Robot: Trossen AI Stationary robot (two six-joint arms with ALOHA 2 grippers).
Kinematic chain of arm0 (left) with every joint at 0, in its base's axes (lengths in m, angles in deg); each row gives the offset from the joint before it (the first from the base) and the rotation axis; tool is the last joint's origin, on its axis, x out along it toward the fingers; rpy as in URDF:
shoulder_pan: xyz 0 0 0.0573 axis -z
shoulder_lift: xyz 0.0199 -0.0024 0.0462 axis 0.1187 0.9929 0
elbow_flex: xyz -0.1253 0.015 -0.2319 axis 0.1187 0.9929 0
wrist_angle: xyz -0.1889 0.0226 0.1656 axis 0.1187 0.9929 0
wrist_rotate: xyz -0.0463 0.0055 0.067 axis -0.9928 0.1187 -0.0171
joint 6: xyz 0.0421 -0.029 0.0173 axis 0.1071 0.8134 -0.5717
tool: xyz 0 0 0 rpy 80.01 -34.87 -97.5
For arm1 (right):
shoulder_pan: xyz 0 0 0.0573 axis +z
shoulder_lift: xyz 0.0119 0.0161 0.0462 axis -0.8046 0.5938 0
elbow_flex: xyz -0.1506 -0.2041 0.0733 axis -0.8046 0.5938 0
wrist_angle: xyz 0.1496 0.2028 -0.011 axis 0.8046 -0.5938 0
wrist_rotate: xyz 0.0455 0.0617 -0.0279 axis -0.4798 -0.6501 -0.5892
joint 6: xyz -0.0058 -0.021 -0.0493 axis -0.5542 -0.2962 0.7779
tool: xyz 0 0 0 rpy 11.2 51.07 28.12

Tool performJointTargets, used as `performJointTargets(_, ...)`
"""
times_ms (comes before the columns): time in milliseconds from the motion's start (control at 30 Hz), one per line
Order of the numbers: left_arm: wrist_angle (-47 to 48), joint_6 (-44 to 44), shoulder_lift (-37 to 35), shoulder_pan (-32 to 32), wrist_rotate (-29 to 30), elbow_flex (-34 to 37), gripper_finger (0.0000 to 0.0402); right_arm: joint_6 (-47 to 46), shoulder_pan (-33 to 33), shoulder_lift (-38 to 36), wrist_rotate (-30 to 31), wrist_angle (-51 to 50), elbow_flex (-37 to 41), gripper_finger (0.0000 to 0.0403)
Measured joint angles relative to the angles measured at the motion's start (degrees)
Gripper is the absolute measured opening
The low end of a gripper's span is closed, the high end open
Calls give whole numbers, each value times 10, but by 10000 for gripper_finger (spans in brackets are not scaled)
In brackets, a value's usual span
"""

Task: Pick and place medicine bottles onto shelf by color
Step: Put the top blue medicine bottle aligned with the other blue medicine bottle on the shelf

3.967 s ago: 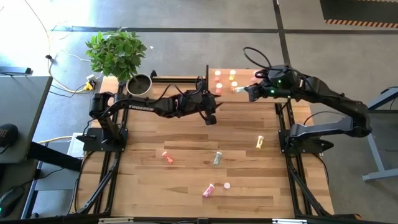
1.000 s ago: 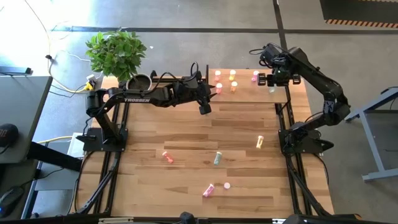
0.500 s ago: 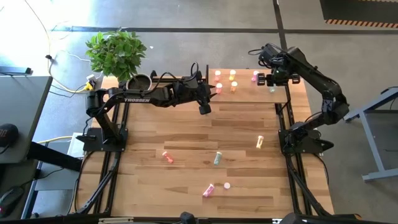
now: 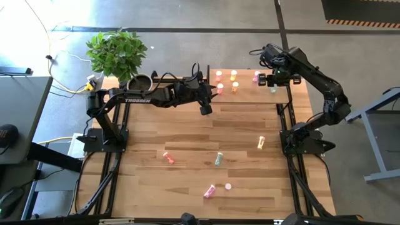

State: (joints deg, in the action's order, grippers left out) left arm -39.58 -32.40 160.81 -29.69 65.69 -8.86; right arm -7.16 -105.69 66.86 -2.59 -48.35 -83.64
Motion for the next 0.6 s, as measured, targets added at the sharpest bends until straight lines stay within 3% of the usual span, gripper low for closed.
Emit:
performJointTargets(233,0,0,0,0,1,0,133,1,0,0,5,0,0,152)
performJointTargets(600,0,0,0,0,1,0,133,12,0,0,38,0,0,153)
